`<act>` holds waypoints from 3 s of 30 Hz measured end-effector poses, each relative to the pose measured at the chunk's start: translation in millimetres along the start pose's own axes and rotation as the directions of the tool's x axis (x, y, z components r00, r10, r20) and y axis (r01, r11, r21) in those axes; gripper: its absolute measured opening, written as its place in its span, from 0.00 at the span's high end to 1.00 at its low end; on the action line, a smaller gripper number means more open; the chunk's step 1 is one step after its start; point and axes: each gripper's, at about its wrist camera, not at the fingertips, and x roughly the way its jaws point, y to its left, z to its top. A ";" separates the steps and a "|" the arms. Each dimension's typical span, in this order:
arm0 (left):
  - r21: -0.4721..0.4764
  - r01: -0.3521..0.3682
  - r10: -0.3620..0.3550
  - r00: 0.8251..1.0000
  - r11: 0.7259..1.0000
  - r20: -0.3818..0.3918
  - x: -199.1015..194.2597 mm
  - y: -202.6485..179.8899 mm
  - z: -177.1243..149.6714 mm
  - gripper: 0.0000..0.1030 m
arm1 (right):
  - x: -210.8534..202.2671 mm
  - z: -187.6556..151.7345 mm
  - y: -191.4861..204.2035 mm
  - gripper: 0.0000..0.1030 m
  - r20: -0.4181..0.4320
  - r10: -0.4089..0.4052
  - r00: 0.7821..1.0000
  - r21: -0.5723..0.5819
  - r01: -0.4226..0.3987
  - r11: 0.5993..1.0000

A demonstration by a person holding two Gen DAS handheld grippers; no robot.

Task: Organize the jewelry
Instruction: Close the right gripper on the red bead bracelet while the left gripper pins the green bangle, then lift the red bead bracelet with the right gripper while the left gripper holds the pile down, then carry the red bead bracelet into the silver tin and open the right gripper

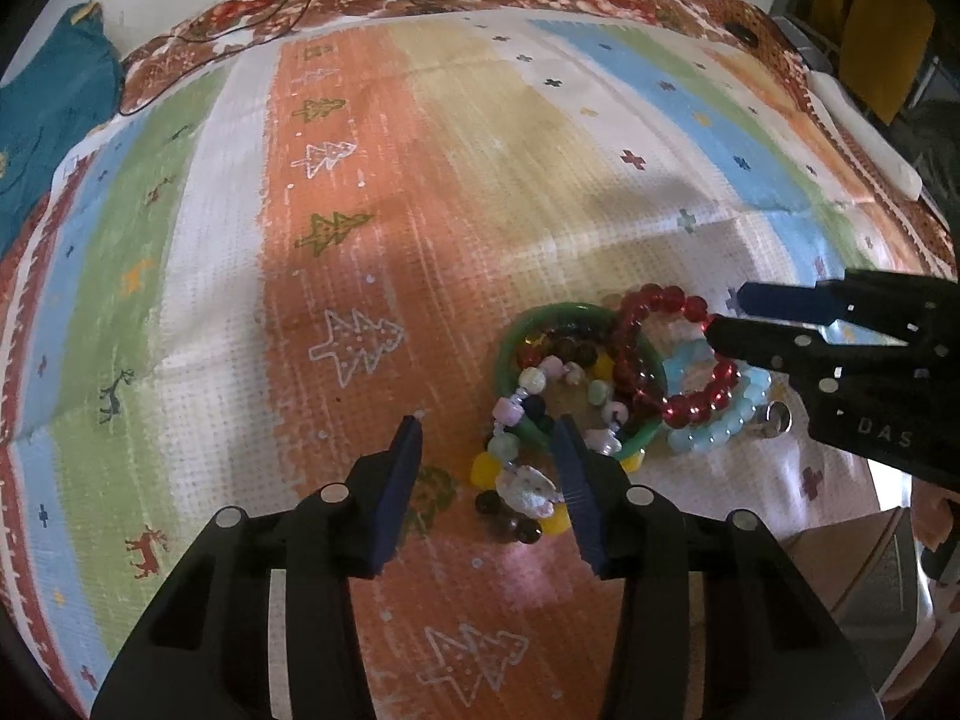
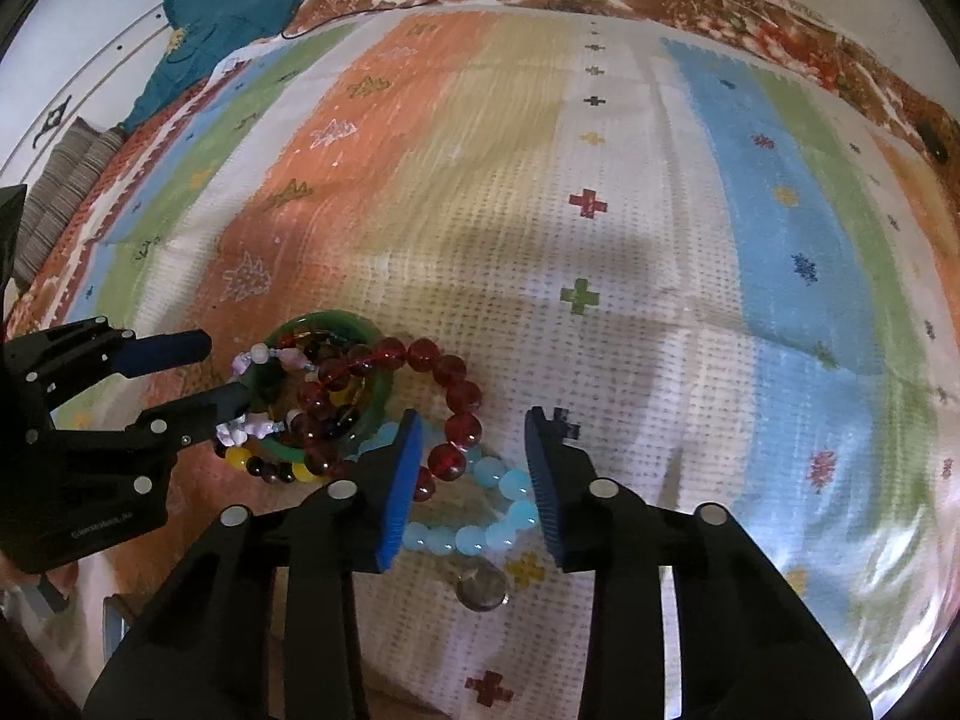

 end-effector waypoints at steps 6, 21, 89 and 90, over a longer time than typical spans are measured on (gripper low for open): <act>-0.002 0.018 -0.018 1.000 1.000 0.006 3.1 5.1 2.6 0.56 | 7.7 0.8 2.8 0.74 -0.011 -0.005 1.000 -0.014 0.005 1.000; 0.075 0.021 -0.023 1.000 0.997 0.021 5.3 -13.1 4.8 0.90 | 8.1 2.1 11.1 0.86 0.006 -0.036 0.999 -0.069 0.036 0.997; 0.036 0.023 -0.033 0.946 0.999 0.322 -154.3 -72.5 -23.4 0.92 | -150.7 -43.0 33.3 0.86 0.316 -0.023 0.949 -0.033 0.035 0.999; 0.039 0.024 -0.036 0.945 0.999 0.325 -156.0 -73.9 -24.8 0.92 | -153.5 -45.0 34.3 0.86 0.320 -0.019 0.947 -0.034 0.032 0.999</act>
